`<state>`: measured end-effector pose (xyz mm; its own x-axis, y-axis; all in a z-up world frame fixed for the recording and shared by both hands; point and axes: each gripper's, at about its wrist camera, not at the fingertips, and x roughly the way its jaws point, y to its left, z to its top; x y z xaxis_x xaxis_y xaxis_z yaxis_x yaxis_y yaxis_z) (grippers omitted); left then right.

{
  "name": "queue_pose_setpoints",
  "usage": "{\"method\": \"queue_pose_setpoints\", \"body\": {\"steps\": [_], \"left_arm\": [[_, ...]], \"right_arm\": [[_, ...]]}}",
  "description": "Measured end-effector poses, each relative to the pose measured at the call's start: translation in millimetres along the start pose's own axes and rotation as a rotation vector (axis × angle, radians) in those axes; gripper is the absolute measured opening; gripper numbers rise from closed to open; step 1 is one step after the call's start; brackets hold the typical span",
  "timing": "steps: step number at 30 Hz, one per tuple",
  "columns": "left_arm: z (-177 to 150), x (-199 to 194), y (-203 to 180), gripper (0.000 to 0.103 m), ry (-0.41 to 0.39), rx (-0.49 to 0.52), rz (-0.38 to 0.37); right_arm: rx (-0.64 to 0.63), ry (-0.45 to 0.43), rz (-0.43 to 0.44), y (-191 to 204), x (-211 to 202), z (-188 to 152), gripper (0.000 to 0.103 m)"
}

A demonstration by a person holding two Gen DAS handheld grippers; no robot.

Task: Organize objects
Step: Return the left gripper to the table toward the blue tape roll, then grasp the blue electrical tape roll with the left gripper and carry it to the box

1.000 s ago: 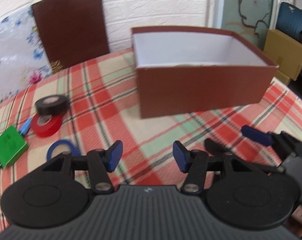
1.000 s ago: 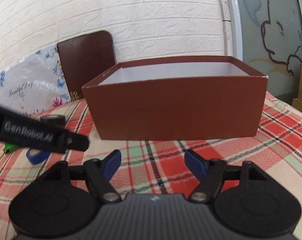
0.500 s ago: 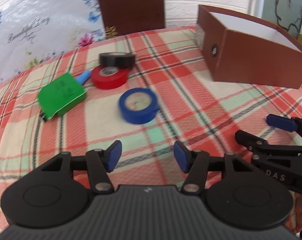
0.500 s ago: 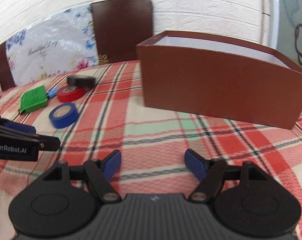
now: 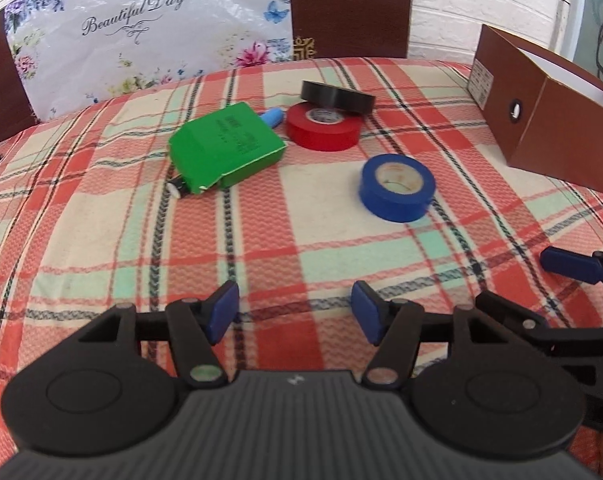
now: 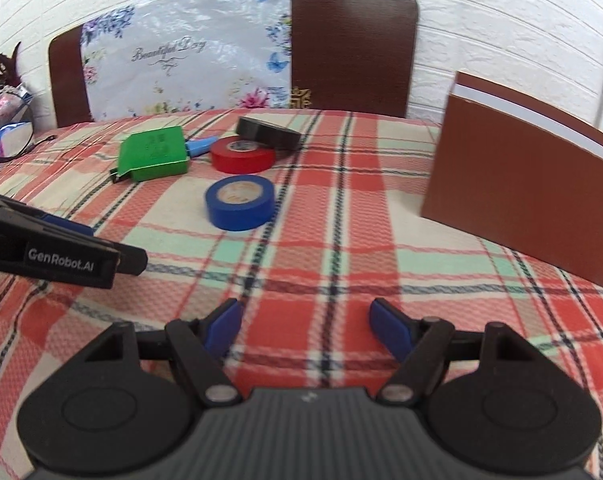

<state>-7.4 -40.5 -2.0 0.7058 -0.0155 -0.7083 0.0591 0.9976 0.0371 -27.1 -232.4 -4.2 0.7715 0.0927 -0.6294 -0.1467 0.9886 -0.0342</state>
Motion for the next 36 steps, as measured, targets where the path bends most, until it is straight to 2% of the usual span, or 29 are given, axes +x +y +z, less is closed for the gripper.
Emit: {"method": "queue_pose_setpoints", "body": {"steps": [12, 22, 24, 27, 30, 33, 36], "left_arm": [[-0.3, 6.3, 37.3, 0.072, -0.025, -0.061, 0.066], [2.3, 4.6, 68.4, 0.071, 0.0, -0.148, 0.047], [3.5, 2.2, 74.2, 0.071, 0.012, -0.176, 0.027], [6.0, -2.2, 82.3, 0.07, 0.037, -0.228, -0.053], [8.5, -9.1, 82.2, 0.068, 0.054, -0.252, -0.158], [9.1, -15.3, 71.2, 0.064, 0.066, -0.228, -0.235], [7.9, -17.7, 59.8, 0.058, 0.09, -0.193, -0.278]], "right_arm": [[-0.01, 0.003, 0.07, 20.3, 31.3, 22.9, 0.078], [-0.028, -0.018, 0.088, 28.3, 75.0, 54.9, 0.076], [-0.048, -0.021, 0.108, 31.2, 78.0, 57.8, 0.059], [-0.095, -0.023, 0.129, 38.4, 70.7, 54.4, 0.059], [-0.149, -0.026, 0.187, 52.0, 52.2, 40.6, 0.059], [-0.207, -0.033, 0.261, 67.5, 26.9, 22.5, 0.059], [-0.263, -0.056, 0.278, 80.9, 7.5, 9.4, 0.059]]}}
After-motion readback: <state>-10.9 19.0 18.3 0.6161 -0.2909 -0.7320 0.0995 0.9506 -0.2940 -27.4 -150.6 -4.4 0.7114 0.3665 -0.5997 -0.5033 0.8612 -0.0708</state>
